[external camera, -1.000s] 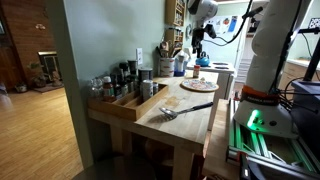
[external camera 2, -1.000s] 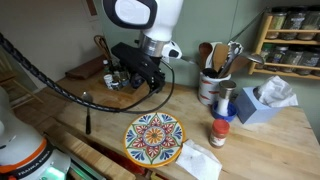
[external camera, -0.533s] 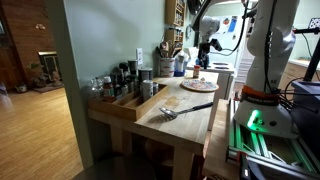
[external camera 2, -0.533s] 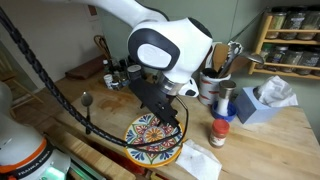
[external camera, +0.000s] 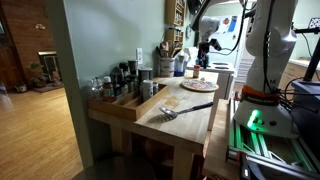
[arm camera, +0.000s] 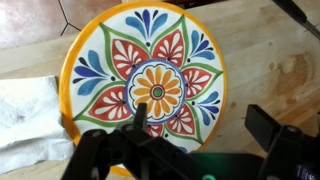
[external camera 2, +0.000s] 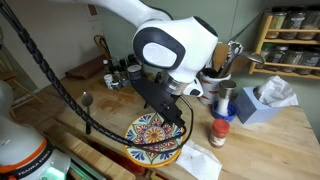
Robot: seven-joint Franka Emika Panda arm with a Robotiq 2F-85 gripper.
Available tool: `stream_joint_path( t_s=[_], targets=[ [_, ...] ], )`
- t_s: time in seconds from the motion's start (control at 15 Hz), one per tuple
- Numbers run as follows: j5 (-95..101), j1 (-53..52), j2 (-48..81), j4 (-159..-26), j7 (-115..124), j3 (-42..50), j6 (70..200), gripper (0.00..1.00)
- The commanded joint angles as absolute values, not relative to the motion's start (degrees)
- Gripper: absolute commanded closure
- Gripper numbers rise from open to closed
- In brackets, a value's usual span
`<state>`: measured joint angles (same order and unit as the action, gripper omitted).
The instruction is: Move the yellow tray backwards
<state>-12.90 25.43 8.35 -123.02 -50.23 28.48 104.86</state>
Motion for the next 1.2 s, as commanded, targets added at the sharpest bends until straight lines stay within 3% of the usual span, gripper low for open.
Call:
stream_joint_path(
  t_s=[0.0,0.6,1.13],
  targets=[
    [-14.8,30.5,15.1,-117.3,-54.7,27.8,102.2,0.00],
    [-13.7,42.8,28.8,-106.5,-59.4,23.5,99.5,0.00],
    [-14.5,54.4,38.6,-95.2,-65.8,15.4,87.1,0.00]
  ],
)
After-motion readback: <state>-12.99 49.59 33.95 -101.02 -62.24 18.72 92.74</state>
